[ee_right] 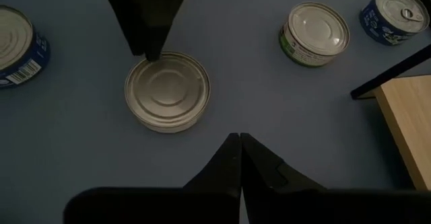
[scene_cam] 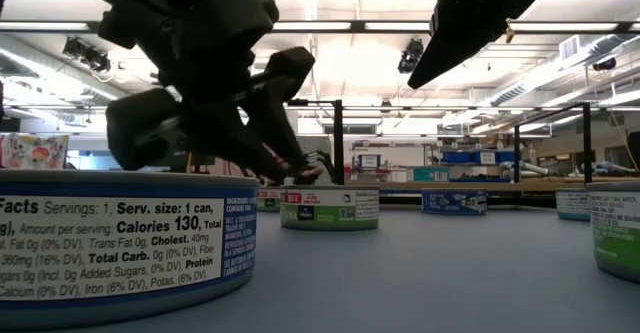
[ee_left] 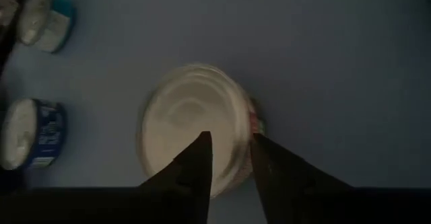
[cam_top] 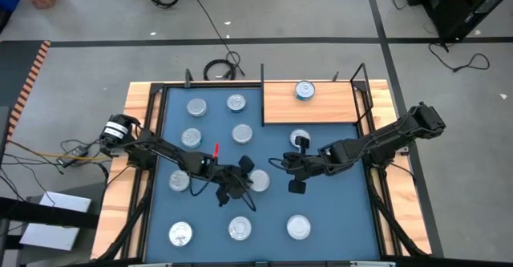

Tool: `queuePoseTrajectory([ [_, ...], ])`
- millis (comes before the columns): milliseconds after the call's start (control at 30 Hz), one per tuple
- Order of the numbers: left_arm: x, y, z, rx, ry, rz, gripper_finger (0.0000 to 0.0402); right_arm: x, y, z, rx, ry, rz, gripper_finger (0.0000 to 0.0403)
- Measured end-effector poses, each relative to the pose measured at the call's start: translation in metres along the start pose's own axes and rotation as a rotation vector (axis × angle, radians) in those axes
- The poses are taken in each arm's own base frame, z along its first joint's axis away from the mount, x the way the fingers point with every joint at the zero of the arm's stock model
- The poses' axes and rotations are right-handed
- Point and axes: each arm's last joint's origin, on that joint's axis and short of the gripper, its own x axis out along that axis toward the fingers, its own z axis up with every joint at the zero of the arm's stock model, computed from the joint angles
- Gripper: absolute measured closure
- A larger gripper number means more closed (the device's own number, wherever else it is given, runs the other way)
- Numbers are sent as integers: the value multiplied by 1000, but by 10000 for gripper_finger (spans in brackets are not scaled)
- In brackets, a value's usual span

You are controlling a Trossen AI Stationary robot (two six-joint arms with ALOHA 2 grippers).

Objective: Stack canned seafood by type on shelf
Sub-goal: Put the middle right green tuna can on the shelf

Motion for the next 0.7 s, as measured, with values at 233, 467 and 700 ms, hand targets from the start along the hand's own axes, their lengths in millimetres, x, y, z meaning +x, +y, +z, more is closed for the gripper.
queuePoseTrajectory([
  [233,17,-7,-5,58,51,23,307,0,0,0,-2,0,0,393],
  [467,21,-7,-6,55,47,43,357,0,0,0,-3,0,0,393],
  [700,22,-6,-5,52,47,52,396,0,0,0,-3,0,0,393],
])
